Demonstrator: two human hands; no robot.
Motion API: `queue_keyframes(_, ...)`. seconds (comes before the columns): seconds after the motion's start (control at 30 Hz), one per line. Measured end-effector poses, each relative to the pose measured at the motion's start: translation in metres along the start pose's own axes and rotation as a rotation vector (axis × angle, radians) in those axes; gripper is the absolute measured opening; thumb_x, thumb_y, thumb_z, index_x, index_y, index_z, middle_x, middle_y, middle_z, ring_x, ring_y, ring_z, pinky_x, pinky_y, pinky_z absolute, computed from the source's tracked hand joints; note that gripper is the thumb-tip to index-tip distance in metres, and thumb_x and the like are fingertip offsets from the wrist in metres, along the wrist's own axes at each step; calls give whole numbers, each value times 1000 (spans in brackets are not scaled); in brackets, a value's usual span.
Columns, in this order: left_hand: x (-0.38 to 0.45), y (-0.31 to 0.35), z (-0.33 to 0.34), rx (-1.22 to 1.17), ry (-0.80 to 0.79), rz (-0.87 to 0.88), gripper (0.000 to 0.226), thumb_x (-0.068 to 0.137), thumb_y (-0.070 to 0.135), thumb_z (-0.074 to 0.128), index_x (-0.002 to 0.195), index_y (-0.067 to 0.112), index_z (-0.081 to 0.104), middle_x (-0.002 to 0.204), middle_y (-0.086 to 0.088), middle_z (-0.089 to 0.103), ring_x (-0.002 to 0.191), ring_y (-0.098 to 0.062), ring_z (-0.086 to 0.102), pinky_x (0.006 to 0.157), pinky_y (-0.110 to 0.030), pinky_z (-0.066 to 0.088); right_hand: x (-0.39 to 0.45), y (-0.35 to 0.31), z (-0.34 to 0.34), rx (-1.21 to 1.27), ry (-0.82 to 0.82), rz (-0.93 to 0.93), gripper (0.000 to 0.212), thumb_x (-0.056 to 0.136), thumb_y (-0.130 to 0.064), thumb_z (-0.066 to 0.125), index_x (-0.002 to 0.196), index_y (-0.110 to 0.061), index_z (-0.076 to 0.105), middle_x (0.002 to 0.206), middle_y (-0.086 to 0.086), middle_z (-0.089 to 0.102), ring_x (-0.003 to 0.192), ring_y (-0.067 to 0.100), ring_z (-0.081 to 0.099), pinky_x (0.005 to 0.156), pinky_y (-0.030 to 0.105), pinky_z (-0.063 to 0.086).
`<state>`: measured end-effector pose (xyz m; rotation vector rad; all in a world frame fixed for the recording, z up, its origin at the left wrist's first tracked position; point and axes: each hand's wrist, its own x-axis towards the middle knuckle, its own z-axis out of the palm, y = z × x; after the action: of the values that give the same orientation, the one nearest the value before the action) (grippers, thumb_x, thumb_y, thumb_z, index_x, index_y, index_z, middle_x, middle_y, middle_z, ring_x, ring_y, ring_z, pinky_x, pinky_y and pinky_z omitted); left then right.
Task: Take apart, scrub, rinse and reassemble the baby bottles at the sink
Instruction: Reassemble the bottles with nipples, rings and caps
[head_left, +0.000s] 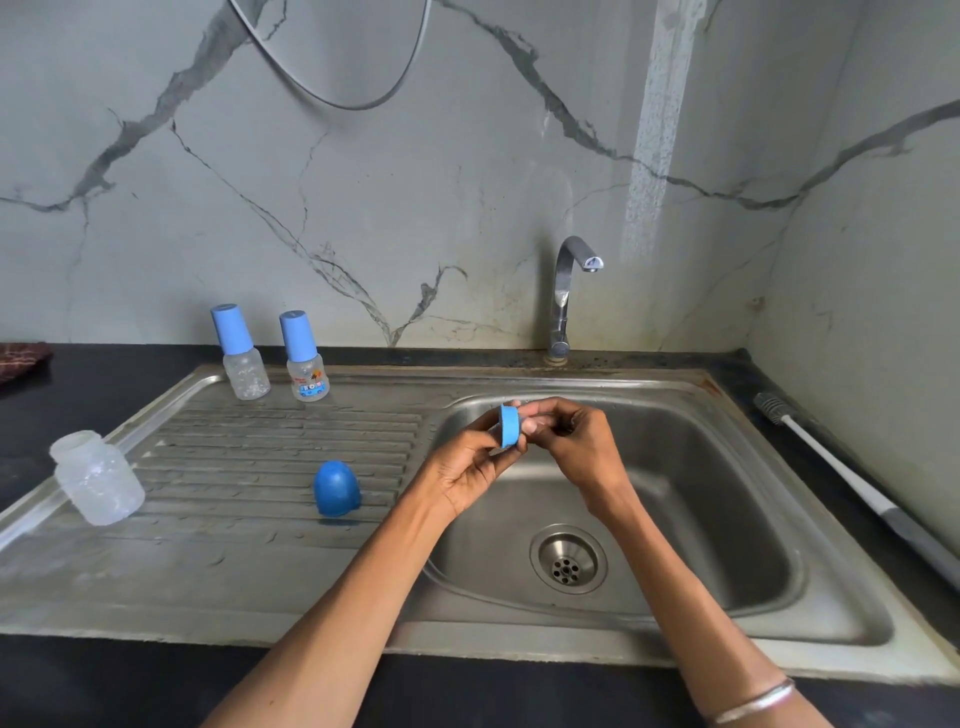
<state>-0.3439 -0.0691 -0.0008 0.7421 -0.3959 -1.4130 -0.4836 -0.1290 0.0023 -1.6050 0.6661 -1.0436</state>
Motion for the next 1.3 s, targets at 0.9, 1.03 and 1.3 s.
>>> queue_keyframes(0.9,1,11,-6,127,-26,4,38,87,-21,47,117,-4,64,112,-23,69,87,-22,69,74,-26,60,1,0,5,-162,29,-130,26,80,5,76,100,-11,75,97,-3,77,94,8,72,87,24,57)
queue_keyframes(1.03,1,13,-8,198,6,109,45,86,-25,42,104,5,69,103,-19,74,97,-27,71,75,-28,60,-1,2,6,-100,-38,-29,20,88,-10,74,107,-13,75,100,-3,77,97,9,72,92,28,56)
queue_keyframes(1.3,-6,7,-3,200,-77,20,42,88,-19,50,127,-4,60,112,-21,71,82,-21,71,74,-27,59,-1,-1,3,-111,43,-68,23,79,-2,80,99,-12,78,95,-3,78,92,11,73,90,30,57)
